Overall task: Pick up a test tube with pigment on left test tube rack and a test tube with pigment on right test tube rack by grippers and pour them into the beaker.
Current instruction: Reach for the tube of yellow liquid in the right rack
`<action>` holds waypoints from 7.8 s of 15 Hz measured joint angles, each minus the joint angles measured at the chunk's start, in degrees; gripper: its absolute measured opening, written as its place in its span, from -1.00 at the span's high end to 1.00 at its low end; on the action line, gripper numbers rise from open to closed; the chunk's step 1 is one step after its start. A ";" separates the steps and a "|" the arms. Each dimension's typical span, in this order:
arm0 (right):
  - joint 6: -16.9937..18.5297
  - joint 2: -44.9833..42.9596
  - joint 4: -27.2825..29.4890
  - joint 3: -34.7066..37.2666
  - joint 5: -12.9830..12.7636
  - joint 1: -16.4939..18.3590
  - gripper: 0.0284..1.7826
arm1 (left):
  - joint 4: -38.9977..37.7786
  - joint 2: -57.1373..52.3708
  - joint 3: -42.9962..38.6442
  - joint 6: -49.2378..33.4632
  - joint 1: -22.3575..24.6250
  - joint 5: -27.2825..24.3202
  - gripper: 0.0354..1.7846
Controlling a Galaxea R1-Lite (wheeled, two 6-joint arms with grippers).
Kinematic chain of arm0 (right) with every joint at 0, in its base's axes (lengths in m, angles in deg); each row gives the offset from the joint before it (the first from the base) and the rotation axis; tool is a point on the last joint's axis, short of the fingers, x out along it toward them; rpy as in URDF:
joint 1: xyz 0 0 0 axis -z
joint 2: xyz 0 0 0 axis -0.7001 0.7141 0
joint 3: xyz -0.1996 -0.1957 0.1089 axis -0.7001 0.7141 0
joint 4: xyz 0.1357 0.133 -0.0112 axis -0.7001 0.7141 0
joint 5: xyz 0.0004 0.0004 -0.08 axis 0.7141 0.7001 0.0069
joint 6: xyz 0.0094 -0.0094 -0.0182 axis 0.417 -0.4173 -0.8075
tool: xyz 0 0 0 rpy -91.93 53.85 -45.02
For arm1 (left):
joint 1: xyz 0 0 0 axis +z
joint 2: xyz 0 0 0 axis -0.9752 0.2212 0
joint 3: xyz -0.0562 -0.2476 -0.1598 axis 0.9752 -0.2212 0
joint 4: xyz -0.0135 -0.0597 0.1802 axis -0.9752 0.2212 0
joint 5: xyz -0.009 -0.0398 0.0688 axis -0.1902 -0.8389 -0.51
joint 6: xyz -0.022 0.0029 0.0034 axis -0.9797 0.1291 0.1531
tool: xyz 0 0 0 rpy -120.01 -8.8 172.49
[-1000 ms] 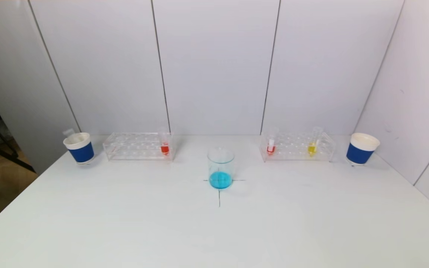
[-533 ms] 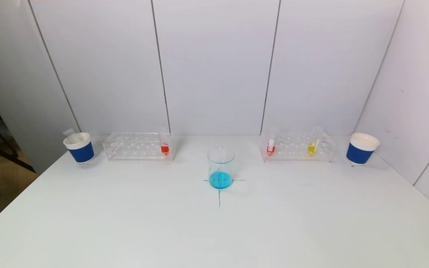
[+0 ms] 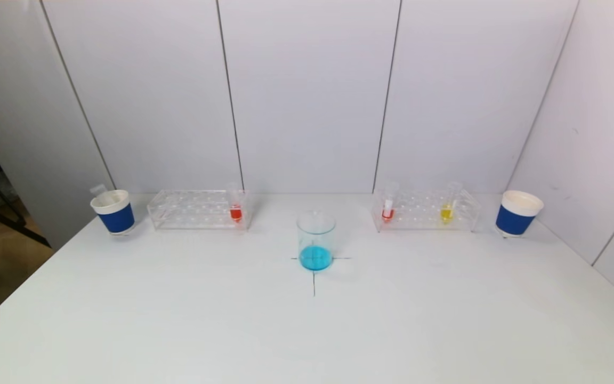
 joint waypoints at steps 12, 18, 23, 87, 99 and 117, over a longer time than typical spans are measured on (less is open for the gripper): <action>2.18 51.19 -47.53 -0.50 -0.52 1.07 -0.99 | 0.00 0.02 0.00 0.00 -0.02 0.01 -0.98; 2.02 66.12 -58.59 -4.74 -0.52 2.11 -0.99 | 0.00 0.02 0.00 -0.02 -0.02 0.01 -0.98; 2.05 72.08 -58.33 -9.87 -0.55 2.38 -0.99 | -0.02 0.02 0.00 -0.02 -0.02 0.01 -0.98; 1.91 88.28 -51.80 -34.12 -2.69 0.74 -0.99 | 0.00 0.02 0.00 -0.02 -0.02 0.00 -0.98; 1.80 88.35 -51.66 -34.13 -2.69 0.49 -0.99 | -0.02 0.02 0.00 -0.02 -0.02 0.00 -0.98; 1.66 88.61 -51.25 -34.65 -2.77 0.49 0.42 | 0.00 0.02 0.00 0.00 -0.02 0.00 -0.98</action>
